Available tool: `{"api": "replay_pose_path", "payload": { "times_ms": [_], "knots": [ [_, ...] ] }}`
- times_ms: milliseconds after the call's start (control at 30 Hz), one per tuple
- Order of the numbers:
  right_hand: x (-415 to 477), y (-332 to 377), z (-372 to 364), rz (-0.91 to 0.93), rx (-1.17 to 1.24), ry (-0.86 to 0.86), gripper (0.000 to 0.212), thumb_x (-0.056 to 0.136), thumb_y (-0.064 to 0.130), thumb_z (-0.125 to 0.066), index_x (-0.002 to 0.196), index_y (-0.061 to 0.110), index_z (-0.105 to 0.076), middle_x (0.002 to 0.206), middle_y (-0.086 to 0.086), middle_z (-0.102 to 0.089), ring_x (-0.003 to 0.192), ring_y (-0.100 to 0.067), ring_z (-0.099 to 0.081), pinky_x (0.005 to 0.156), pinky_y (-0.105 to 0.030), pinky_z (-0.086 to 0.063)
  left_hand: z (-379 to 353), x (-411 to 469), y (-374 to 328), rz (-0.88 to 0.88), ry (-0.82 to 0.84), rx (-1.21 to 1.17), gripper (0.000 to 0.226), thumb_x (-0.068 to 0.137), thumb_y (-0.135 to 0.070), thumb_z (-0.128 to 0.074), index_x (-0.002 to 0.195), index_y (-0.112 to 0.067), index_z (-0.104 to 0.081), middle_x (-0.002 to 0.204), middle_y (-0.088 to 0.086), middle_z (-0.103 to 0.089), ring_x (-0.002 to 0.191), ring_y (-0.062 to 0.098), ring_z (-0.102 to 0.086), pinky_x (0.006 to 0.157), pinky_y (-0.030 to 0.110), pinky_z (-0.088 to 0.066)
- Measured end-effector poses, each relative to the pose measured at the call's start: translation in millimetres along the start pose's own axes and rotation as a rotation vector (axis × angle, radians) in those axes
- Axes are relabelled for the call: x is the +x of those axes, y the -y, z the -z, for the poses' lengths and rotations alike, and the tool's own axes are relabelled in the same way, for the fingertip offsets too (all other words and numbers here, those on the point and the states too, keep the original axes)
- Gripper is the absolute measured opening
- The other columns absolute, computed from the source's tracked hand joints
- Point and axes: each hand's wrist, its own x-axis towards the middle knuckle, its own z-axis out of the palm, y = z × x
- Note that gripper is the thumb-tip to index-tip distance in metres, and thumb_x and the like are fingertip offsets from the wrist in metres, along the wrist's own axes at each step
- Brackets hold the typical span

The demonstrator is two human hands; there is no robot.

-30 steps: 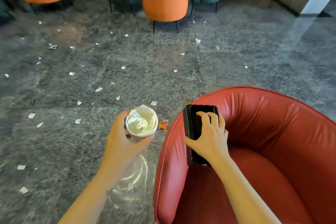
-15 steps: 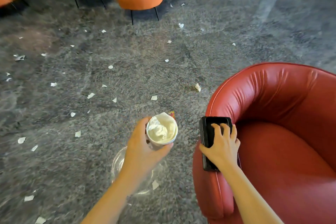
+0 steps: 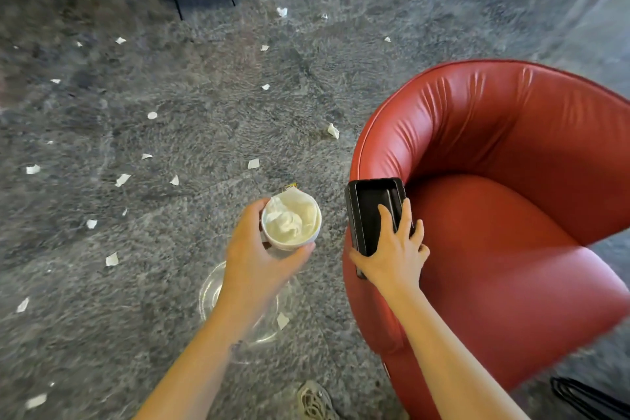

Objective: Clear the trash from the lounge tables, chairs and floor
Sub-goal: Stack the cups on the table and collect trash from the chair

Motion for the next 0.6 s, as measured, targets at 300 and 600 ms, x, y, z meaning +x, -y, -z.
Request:
{"api": "replay_pose_path", "payload": {
  "times_ms": [300,600],
  "knots": [
    [-9.9,15.4,18.0,-0.004,0.034,-0.135,0.099,0.061,0.055,-0.071,0.142,0.027,-0.021,0.15,-0.011,-0.014,0.124,-0.036,-0.03,0.096,-0.048,-0.031,22.4,-2.9,5.7,-0.019,0.014,-0.023,0.064,0.064,-0.035,-0.082,0.114,-0.045,-0.043,0.112,-0.023,-0.053,0.1,-0.009,-0.051,0.072,0.01,-0.042],
    [24.3,97.4,89.9,0.174,0.046,-0.186,0.099,0.057,0.058,-0.069,0.139,0.026,-0.025,0.144,-0.016,-0.027,0.122,-0.036,-0.036,0.095,-0.047,-0.033,97.1,38.7,-21.5,-0.114,-0.148,0.004,0.06,0.063,-0.026,-0.084,0.103,-0.043,-0.044,0.099,-0.023,-0.056,0.091,-0.015,-0.052,0.068,0.002,-0.04]
  ]
}}
